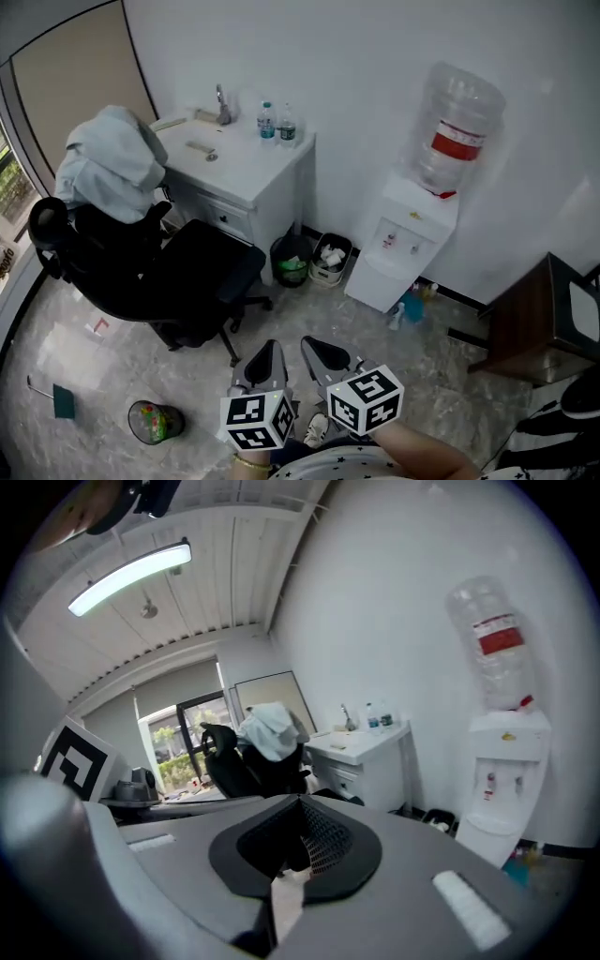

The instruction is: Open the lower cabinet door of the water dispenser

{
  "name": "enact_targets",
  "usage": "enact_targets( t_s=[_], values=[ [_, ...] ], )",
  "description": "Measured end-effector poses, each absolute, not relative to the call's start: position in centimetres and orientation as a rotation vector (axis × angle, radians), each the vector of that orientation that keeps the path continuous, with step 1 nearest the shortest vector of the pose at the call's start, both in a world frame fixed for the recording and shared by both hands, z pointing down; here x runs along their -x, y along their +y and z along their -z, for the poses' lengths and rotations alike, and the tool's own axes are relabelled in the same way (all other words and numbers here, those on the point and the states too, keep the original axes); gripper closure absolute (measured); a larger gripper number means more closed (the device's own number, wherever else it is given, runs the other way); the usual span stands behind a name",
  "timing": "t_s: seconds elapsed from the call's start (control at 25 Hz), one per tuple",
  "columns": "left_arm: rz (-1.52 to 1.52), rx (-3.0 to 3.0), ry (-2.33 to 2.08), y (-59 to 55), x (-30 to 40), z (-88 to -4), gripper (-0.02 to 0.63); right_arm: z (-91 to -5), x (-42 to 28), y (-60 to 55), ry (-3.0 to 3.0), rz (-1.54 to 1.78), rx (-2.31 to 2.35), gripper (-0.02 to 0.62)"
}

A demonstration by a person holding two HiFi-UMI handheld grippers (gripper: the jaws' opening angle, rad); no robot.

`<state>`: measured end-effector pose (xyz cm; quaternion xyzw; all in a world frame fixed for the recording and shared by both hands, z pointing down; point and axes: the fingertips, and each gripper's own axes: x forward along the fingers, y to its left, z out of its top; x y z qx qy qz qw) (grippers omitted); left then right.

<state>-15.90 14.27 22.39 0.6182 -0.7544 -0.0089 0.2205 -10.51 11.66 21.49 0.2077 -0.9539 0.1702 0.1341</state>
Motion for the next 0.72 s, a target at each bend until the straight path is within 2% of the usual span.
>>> enact_targets(
  t_s=[0.32, 0.72],
  values=[
    [-0.107, -1.922, -1.861, 3.1, 8.0, -23.6, 0.6, -23.7, 0.7, 2.0, -2.664, -0.63, -0.995, 0.597],
    [-0.314, -2.051, -1.594, -11.2, 2.0, -30.8, 0.6, -30.1, -6.1, -11.2, -2.43, -0.786, -1.373, 0.597]
  ],
)
